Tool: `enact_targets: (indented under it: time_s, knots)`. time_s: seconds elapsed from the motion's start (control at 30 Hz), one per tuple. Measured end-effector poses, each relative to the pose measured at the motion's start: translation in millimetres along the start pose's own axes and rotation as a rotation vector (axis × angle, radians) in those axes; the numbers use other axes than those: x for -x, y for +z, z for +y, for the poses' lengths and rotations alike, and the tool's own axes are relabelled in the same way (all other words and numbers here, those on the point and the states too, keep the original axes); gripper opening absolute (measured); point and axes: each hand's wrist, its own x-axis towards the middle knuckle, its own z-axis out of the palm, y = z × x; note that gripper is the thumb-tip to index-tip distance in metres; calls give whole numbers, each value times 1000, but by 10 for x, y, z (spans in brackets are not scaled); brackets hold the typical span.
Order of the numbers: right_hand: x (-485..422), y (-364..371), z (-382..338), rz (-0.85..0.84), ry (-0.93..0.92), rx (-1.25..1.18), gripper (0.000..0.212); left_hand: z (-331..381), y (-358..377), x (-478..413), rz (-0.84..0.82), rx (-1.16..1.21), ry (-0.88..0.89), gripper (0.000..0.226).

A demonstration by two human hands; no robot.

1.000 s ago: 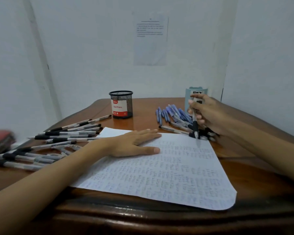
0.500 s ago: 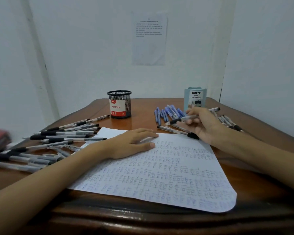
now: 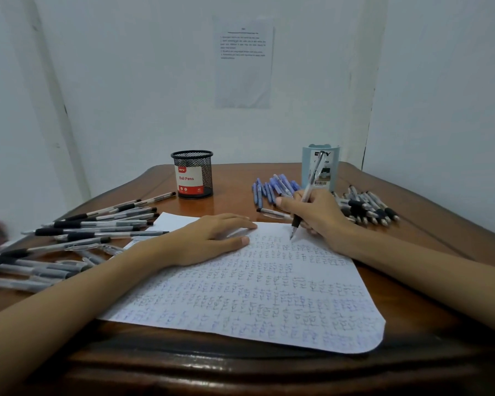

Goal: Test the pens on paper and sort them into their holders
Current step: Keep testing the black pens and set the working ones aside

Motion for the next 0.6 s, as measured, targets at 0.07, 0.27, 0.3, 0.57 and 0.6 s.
enact_targets:
  time_s: [0.07,0.27,0.3,0.57,0.6]
  knots:
    - [-7,-4,14,-3,-9,30,39,-1,3,-1,4,-7,5,48]
    - [-13,1,33,-44,-21,34,38,-13,13,2,16,2,18,58]
    - [-13,1,35,-45,-28,42,39,-17,14,-3,16,3,17,59]
    - [-49,16,44,-37,-45,97,37,-15,17,-1,6,-3,10,60]
    - [-48,12,49,-37,-33,79,37,-11,16,0,6,-4,12,60]
